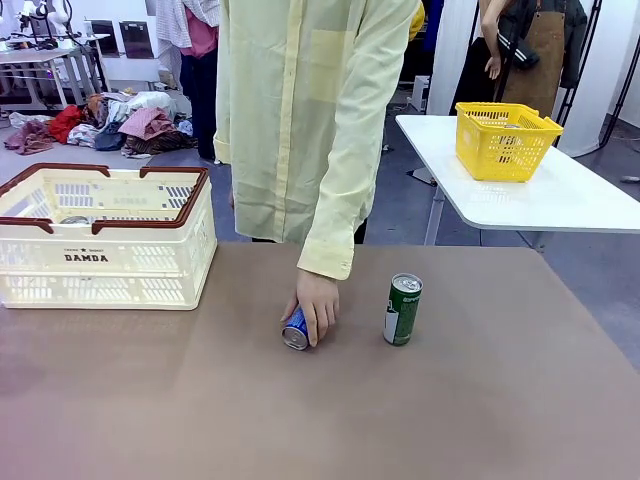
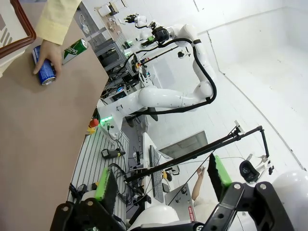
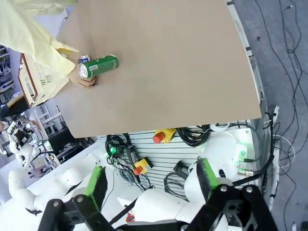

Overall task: Place the drinks into the Shopping basket.
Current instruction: Pick up one drink and place it into the Shopping basket.

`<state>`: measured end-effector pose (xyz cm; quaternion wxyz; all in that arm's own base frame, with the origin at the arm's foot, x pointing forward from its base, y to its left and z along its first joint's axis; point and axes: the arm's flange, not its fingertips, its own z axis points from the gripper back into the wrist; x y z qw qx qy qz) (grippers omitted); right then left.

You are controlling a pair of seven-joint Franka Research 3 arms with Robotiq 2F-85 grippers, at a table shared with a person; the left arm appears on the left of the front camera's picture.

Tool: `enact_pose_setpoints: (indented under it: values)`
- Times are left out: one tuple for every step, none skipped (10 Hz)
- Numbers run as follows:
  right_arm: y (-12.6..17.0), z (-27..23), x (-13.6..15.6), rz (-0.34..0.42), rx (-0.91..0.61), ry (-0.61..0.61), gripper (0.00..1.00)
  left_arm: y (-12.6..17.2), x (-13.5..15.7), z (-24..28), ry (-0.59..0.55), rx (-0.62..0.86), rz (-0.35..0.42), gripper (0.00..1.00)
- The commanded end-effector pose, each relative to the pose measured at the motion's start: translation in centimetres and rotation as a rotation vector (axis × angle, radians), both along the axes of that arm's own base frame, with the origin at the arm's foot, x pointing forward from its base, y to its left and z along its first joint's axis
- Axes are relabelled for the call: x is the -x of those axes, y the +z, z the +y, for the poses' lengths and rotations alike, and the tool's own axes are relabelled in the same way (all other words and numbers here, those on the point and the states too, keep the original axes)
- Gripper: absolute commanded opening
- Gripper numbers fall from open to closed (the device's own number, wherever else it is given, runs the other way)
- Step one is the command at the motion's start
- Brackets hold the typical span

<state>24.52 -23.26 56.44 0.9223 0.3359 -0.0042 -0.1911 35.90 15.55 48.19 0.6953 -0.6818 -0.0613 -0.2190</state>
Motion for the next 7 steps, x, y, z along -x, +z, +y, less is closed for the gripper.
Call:
enact_pose_setpoints:
  values:
    - [0.4, 2.1, -1.1, -0.001, 0.033, -0.042, 1.0, 0.2, 0.4, 0.5, -0.007, -0.002, -0.001, 1.0]
    - [0.7, 3.4, -1.9, 0.02, 0.061, -0.065, 1.0, 0.2, 0.4, 0.5, -0.007, -0.002, -0.001, 1.0]
    - [1.1, 5.6, -3.3, 0.057, 0.118, -0.081, 1.0, 0.2, 0.4, 0.5, -0.007, -0.002, -0.001, 1.0]
    - [1.4, 7.6, -4.9, 0.094, 0.178, -0.086, 1.0, 0.2, 0.4, 0.5, -0.007, -0.002, -0.001, 1.0]
    - [1.6, 10.0, -6.6, 0.116, 0.236, -0.065, 1.0, 0.2, 0.4, 0.5, -0.007, -0.002, -0.001, 1.0]
    - [1.6, 12.8, -8.4, 0.135, 0.295, -0.038, 1.0, 0.2, 0.4, 0.5, -0.007, -0.002, -0.001, 1.0]
    - [1.3, 16.2, -10.8, 0.152, 0.354, 0.019, 1.0, 0.2, 0.4, 0.5, -0.007, -0.002, -0.001, 1.0]
